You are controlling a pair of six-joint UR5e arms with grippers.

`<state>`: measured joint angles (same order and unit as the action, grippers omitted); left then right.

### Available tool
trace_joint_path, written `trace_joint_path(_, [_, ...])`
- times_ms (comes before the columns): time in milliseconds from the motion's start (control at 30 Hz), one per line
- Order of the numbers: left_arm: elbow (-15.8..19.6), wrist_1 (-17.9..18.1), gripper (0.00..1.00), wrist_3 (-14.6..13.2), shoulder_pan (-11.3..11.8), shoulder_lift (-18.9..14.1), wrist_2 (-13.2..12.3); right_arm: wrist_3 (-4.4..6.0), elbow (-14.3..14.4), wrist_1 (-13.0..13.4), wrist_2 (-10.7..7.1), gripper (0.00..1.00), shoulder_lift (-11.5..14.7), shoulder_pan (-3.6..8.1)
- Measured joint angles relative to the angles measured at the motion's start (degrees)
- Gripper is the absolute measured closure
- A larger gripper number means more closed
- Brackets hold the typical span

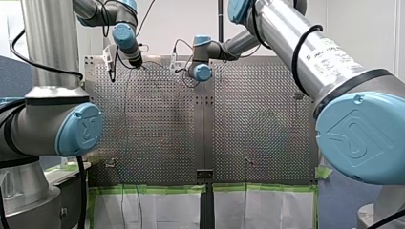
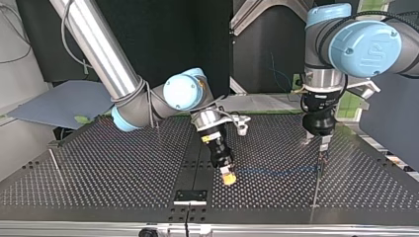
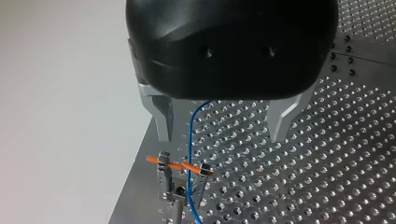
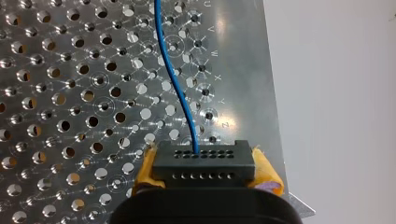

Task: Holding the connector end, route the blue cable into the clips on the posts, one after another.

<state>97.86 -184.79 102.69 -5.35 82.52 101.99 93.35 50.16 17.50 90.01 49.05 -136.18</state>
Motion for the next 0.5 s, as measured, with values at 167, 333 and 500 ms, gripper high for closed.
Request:
trace_joint_path(167, [0.01,-0.79,0.0,-0.64,-0.05,0.02,1.12,0.0,0.0,0.0,0.0,1.0,-0.02,0.03])
trace_joint_path(333, [0.01,-1.07,0.0,-1.46,-0.08,0.03,3.15,0.0,0.0,0.0,0.0,1.0,-0.03,0.06])
trace_joint_path(500, [0.01,-1.1,0.0,-1.72,-0.13,0.03,3.78,0.0,-0.01,-0.05,0.0,1.0,-0.03,0.04])
